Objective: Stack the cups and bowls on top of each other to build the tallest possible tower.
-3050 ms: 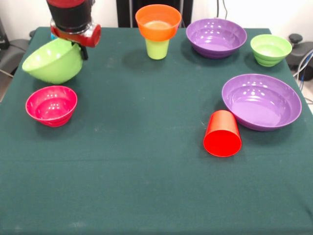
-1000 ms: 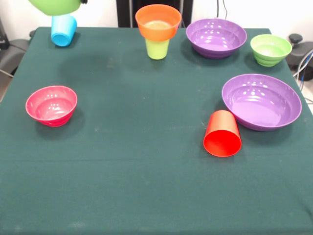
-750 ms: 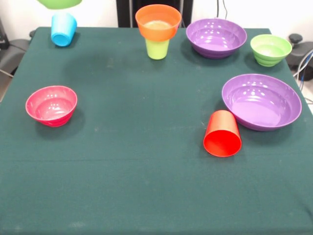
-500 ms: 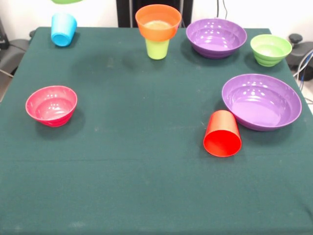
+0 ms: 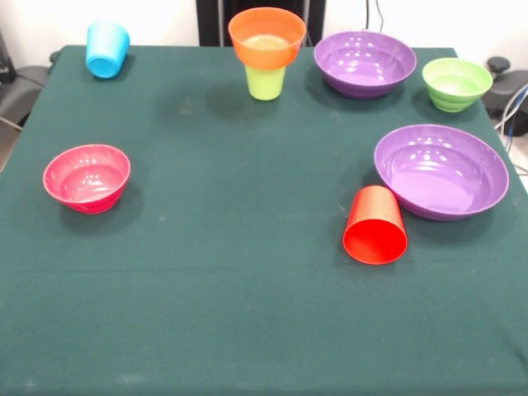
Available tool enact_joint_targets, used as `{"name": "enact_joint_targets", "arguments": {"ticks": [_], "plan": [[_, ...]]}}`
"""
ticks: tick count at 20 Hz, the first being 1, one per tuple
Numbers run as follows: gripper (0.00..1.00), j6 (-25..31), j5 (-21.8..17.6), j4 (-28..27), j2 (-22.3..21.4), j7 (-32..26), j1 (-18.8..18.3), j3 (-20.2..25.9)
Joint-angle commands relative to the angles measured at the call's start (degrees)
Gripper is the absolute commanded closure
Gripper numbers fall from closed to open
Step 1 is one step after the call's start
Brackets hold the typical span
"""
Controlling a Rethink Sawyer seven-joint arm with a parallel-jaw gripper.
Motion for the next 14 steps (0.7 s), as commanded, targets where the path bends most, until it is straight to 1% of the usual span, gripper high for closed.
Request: {"name": "enact_joint_targets", "arguments": {"ticks": [1,4,8,10,14], "plan": [[1.0,1.69,3.44,4.8,-0.23,4.85,1.96,3.08],[1.0,0.41,5.33,6.13,-0.54,5.89,2.5,3.08],[1.0,-0.98,6.5,6.67,0.2,6.26,2.86,2.96],[1.0,-1.54,7.1,6.93,0.43,7.03,3.63,2.88],[1.0,-1.41,8.8,9.04,-1.06,6.59,4.1,2.72]]}}
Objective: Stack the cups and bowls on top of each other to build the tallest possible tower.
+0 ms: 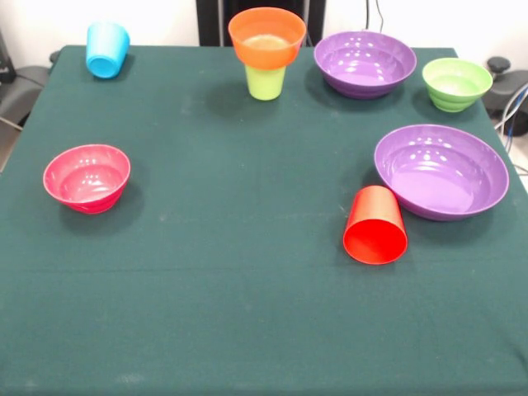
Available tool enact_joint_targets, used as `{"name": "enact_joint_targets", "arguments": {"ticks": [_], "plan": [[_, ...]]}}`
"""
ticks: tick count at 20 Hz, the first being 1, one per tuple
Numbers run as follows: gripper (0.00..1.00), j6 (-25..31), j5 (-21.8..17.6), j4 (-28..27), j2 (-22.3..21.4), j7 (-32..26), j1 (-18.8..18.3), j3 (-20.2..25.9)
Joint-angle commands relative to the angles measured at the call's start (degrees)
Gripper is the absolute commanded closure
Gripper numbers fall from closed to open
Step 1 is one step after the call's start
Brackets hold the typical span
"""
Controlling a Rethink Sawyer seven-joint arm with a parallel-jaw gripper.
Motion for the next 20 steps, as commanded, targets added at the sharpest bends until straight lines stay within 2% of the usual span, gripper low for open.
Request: {"name": "enact_joint_targets", "arguments": {"ticks": [1,10,20], "plan": [[1.0,-1.32,2.82,5.02,-0.19,6.74,2.16,2.55],[1.0,-3.34,4.19,5.57,0.54,8.25,4.0,1.69],[1.0,-5.73,4.87,5.63,2.02,8.54,4.42,1.51]]}}
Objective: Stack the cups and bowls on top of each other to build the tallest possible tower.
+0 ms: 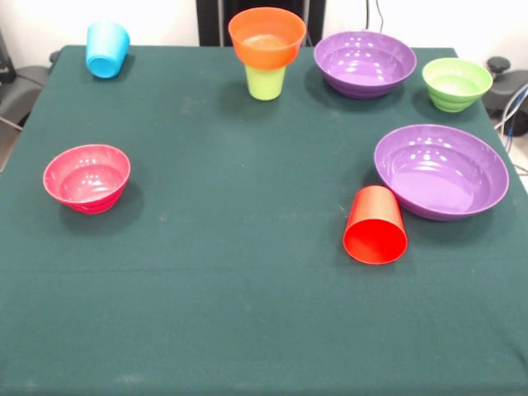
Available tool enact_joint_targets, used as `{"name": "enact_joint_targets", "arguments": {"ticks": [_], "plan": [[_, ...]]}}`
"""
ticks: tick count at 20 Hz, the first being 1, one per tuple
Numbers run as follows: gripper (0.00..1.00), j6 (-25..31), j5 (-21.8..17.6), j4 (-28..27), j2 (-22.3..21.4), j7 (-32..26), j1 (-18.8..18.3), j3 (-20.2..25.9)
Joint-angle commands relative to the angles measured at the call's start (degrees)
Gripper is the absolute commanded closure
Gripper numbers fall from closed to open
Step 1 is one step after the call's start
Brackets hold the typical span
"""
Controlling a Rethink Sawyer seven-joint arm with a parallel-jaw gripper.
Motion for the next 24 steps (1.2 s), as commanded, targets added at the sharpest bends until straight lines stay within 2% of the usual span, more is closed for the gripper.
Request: {"name": "enact_joint_targets", "arguments": {"ticks": [1,19,24], "plan": [[1.0,-6.78,1.62,2.74,3.41,9.03,1.66,1.87],[1.0,-10.44,2.09,2.24,6.18,8.98,2.92,0.9],[1.0,-10.29,2.36,2.68,5.76,9.13,3.31,0.54]]}}
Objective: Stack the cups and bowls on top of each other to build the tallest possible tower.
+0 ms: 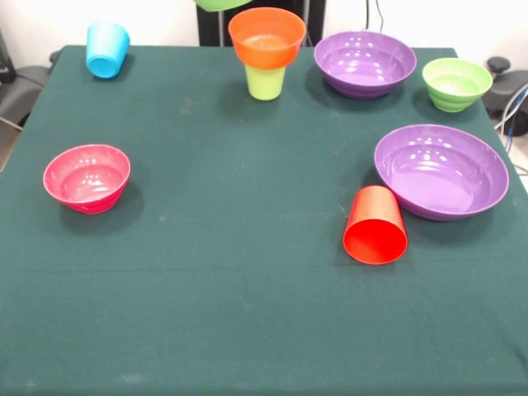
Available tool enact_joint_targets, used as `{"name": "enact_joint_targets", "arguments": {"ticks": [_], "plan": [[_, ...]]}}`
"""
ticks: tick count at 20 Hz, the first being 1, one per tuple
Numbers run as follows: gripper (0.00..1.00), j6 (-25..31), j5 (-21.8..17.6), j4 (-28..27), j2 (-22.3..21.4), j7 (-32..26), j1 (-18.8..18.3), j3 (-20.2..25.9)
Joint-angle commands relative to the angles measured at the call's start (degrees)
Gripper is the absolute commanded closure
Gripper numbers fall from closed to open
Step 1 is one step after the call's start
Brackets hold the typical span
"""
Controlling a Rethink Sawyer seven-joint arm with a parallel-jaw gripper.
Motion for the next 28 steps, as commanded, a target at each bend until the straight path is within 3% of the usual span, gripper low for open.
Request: {"name": "enact_joint_targets", "arguments": {"ticks": [1,17,22,28], "plan": [[1.0,-4.12,1.61,2.4,2.66,9.27,1.41,1.51],[1.0,-6.36,4.87,3.97,3.75,11.73,4.03,1.14],[1.0,-2.37,2.86,1.41,6.52,13.23,6.98,-1.97],[1.0,-2.9,2.94,0.25,8.99,13.93,9.33,-4.24]]}}
